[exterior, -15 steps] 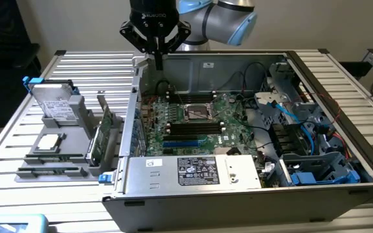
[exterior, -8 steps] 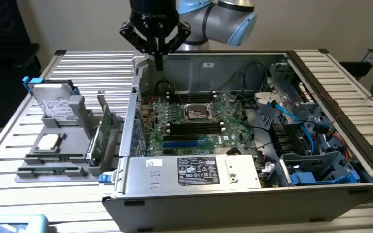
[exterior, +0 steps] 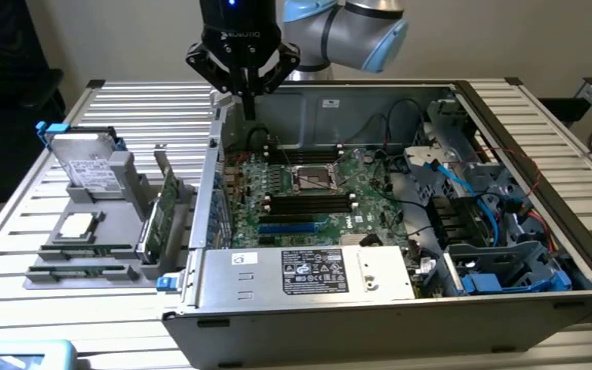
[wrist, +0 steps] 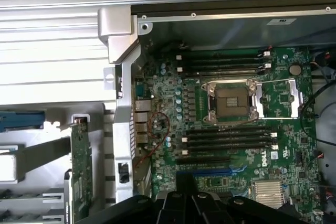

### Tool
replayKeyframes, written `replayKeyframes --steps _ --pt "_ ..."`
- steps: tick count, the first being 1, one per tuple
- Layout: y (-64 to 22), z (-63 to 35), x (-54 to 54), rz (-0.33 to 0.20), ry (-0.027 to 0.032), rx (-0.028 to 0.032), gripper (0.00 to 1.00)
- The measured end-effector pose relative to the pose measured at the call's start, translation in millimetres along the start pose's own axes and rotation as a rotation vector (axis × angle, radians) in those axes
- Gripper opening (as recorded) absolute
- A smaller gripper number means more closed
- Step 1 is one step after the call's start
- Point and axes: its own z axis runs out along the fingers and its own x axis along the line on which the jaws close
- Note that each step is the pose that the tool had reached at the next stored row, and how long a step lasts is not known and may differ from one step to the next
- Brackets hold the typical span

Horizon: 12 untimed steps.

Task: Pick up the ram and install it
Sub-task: 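Reach for the ram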

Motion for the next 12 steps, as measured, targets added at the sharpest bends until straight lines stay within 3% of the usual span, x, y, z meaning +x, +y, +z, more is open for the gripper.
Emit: replayKeyframes --steps 7,12 --pt "-5.0 1.2 7.4 0.004 -0.0002 -0.0001 0.11" --pt "-9.4 1.2 19.4 0.005 -0.0002 -0.0004 0.11"
